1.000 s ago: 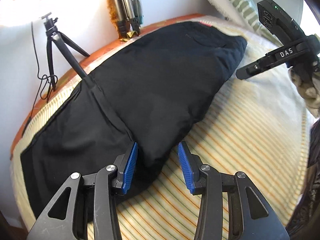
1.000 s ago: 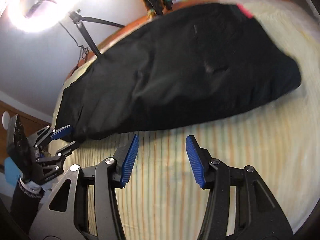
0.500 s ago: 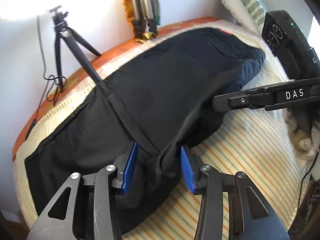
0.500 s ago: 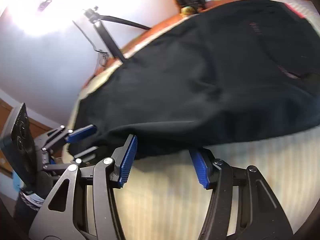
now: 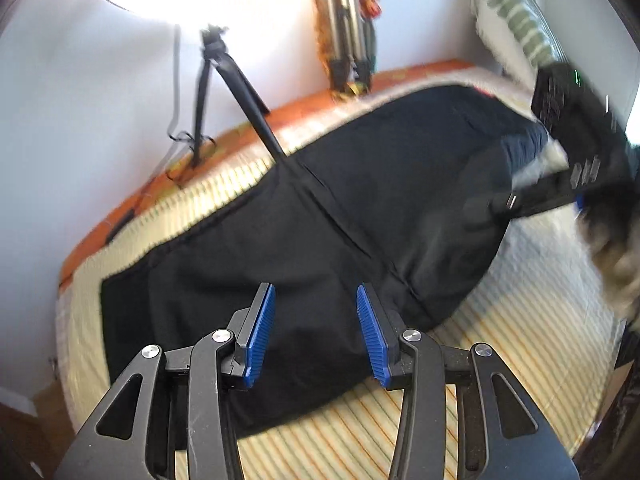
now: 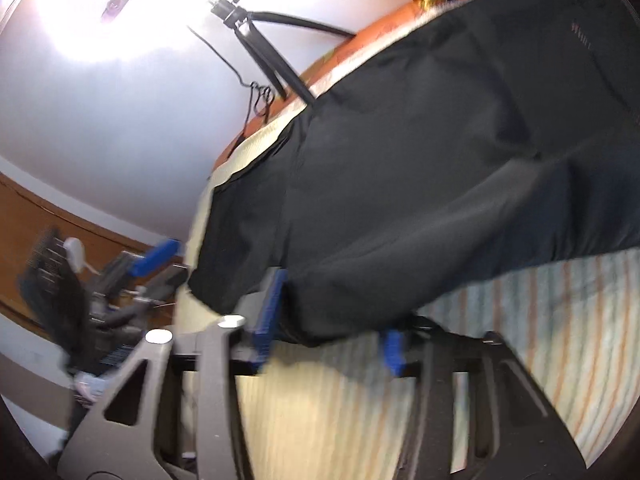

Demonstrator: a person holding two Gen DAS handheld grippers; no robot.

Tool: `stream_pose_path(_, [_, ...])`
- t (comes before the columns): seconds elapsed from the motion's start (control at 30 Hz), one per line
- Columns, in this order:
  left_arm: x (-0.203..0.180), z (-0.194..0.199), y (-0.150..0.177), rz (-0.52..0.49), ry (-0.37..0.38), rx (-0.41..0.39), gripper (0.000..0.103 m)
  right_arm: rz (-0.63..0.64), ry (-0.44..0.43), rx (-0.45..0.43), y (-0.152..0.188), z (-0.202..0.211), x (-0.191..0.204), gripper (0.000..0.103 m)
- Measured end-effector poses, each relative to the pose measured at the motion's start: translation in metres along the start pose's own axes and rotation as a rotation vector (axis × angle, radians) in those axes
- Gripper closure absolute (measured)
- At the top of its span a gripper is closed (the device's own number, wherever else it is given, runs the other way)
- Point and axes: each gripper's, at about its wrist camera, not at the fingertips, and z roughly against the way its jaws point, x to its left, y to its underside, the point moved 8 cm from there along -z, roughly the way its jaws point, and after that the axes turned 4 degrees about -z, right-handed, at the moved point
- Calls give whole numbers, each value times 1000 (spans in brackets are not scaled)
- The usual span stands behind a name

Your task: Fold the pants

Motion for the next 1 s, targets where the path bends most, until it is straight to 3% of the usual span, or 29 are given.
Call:
stream_pose_path(0.1, [-10, -5, 0, -4, 27, -11, 61, -179, -170, 51, 5, 19, 2, 73])
stream_pose_path(0.23, [-23, -18, -9, -25, 38, -8, 61, -27, 44, 35, 15, 15, -5, 73])
stream_pose_path(0.33, [-32, -32, -6, -51, 43, 34, 61, 46, 153, 60, 27, 5, -12, 73])
stream_pose_path(0.43, [-38, -26, -13, -59, 48, 0, 62, 34, 138, 40, 28, 14, -14, 69])
stream_pose_path(0.5, [-41, -21, -22, -68, 50, -33, 62, 32, 151, -26, 25, 28, -18, 50])
stream_pose_path(0.53, [-41, -24, -25, -77, 35, -27, 62, 31, 137, -60, 24, 33, -20, 47])
stream_pose_path(0.63, [-37, -37, -28, -92, 15, -3, 62, 52, 93, -45, 27, 28, -21, 46])
stream_pose_path(0.77, [-27, -52, -22, -73, -3, 30, 62, 232, 128, -15, 32, 7, -6, 46])
stream_pose_path(0.87, [-14, -41, -23, -6, 15, 6, 62, 329, 175, -7, 28, -21, 5, 44])
stream_pose_path(1.0, [3, -23, -24, 16, -17, -17, 62, 401, 180, 0, 25, -32, 17, 44])
